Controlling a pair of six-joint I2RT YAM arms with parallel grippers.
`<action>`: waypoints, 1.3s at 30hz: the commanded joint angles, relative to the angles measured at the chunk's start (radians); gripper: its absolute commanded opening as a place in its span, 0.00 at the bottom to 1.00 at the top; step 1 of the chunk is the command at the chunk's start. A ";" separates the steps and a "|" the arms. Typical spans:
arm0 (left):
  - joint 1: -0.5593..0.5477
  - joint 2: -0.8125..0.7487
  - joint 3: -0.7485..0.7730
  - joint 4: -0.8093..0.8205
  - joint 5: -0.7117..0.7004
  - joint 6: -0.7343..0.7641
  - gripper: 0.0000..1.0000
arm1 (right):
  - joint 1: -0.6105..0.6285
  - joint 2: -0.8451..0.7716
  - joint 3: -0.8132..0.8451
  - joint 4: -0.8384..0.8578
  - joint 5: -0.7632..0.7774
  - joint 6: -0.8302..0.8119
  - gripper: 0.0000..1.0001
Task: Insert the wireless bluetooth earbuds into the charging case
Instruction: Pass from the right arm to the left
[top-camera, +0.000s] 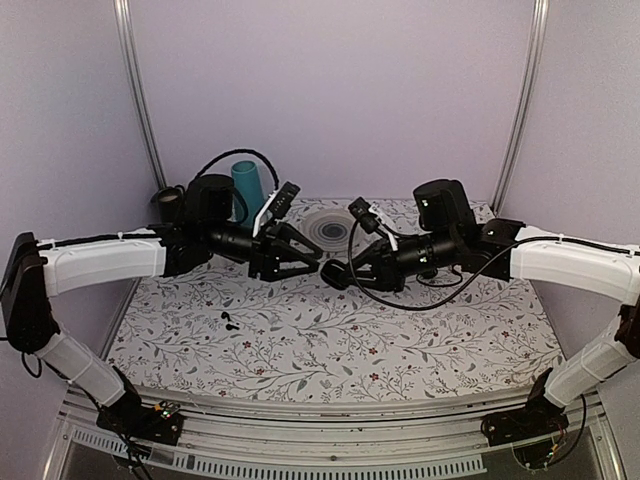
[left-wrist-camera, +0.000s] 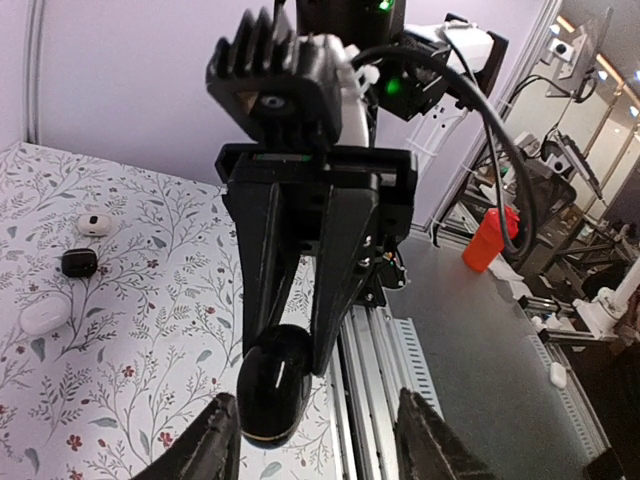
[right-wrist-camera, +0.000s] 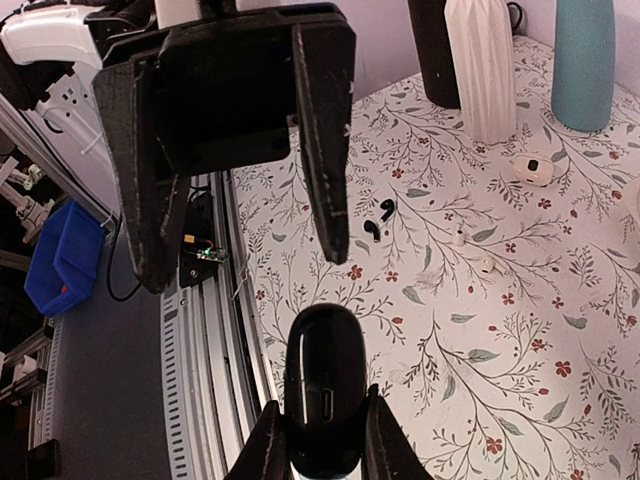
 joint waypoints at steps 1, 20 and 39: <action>-0.013 0.033 0.051 -0.098 0.047 0.009 0.53 | 0.021 -0.006 0.059 -0.050 -0.030 -0.051 0.04; -0.069 0.080 0.115 -0.206 0.039 0.073 0.32 | 0.051 0.040 0.130 -0.110 -0.008 -0.080 0.04; -0.073 0.089 0.144 -0.298 0.000 0.122 0.34 | 0.051 0.032 0.124 -0.099 0.037 -0.080 0.04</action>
